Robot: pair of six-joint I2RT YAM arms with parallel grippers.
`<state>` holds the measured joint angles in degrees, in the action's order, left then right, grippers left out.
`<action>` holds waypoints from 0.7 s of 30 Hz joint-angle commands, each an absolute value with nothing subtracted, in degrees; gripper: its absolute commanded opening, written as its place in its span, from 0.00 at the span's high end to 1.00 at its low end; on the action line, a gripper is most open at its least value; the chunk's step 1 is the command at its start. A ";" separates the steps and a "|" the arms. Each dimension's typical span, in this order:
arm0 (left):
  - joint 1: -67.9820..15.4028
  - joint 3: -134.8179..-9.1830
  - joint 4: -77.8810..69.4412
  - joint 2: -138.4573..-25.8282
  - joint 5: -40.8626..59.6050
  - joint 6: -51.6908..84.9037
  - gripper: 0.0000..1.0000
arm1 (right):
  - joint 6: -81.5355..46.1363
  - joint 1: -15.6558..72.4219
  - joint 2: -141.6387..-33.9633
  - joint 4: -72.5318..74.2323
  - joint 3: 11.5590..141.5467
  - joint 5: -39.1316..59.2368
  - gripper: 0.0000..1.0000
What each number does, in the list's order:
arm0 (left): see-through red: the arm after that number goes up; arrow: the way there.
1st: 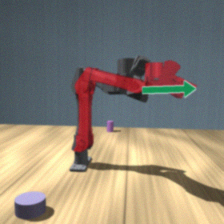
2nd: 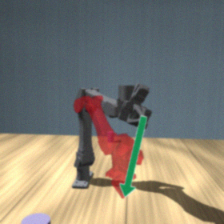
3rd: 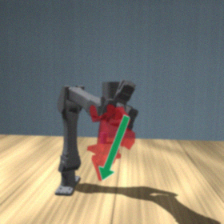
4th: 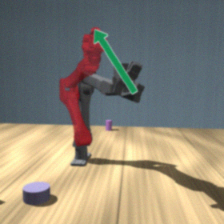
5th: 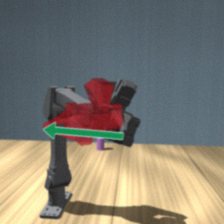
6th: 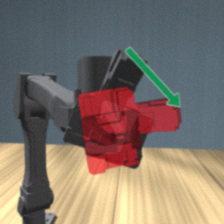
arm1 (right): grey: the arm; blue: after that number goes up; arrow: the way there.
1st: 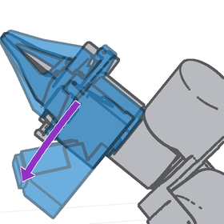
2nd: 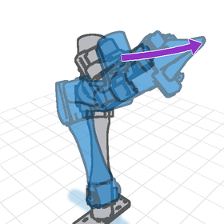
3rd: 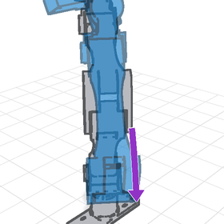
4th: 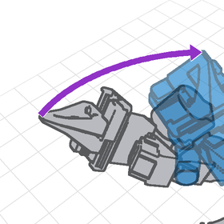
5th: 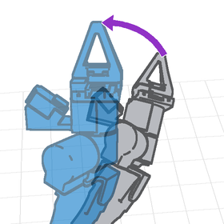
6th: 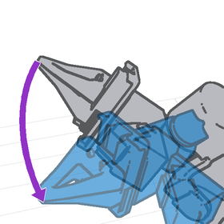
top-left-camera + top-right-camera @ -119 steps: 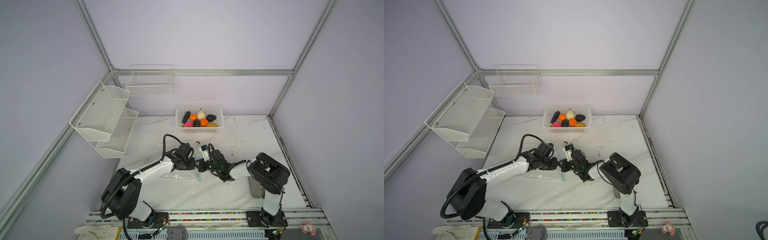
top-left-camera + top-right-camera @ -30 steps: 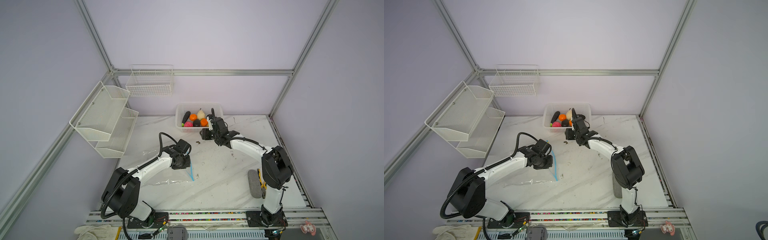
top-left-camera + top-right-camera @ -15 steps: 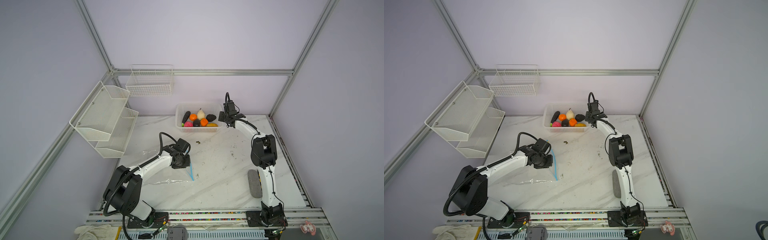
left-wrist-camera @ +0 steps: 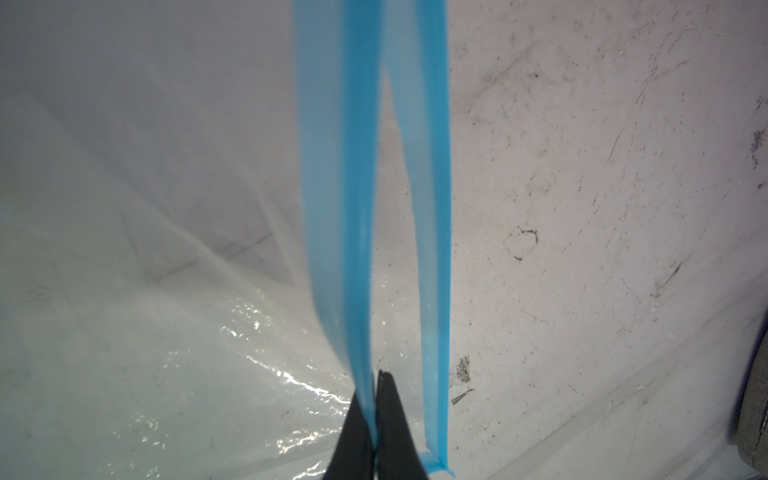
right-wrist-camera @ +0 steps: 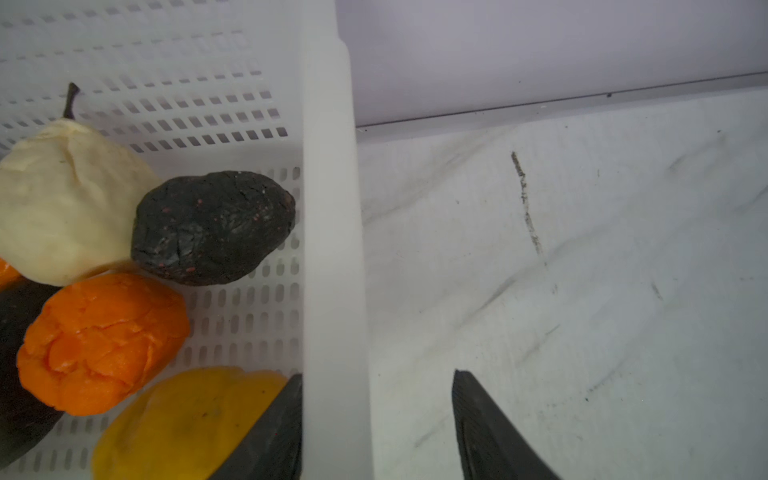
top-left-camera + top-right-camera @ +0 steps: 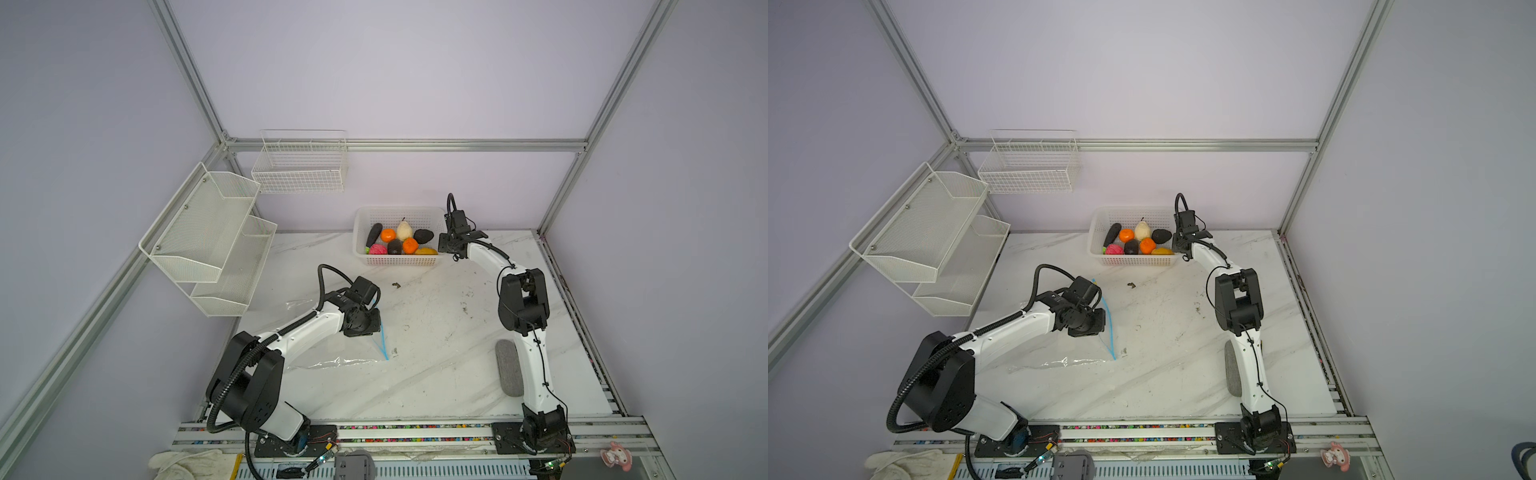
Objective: Place the food in the zip-top bag and seal the zipper
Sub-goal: 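Move the right gripper over the fruit basket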
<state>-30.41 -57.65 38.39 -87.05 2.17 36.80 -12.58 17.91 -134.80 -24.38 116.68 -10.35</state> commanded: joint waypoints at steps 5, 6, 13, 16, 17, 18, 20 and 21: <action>-30.07 -60.29 37.31 -84.91 2.68 35.51 1.00 | -10.07 15.03 -127.94 -25.47 108.44 -15.06 0.44; -30.06 -60.26 37.44 -84.75 2.72 35.58 1.00 | -9.69 14.77 -127.27 -25.24 107.36 -15.24 0.44; -30.06 -60.10 37.76 -84.59 2.48 35.15 1.00 | -8.65 12.85 -121.29 -23.95 97.63 -17.15 0.44; -30.09 -60.20 37.91 -84.70 2.38 34.80 1.00 | -8.55 11.60 -118.35 -23.17 93.63 -17.81 0.45; -30.06 -60.19 38.02 -84.70 2.33 34.65 1.00 | -8.49 11.19 -117.50 -22.92 92.66 -18.05 0.44; -30.10 -60.21 38.01 -84.73 2.37 34.56 1.00 | -8.37 10.77 -116.48 -22.65 91.57 -18.47 0.44; -30.06 -60.20 38.01 -84.73 2.43 34.58 1.00 | -8.18 9.99 -115.01 -22.58 90.01 -19.73 0.44; -30.06 -60.04 37.98 -84.73 2.38 34.50 1.00 | -7.86 9.59 -114.32 -22.50 89.28 -20.47 0.44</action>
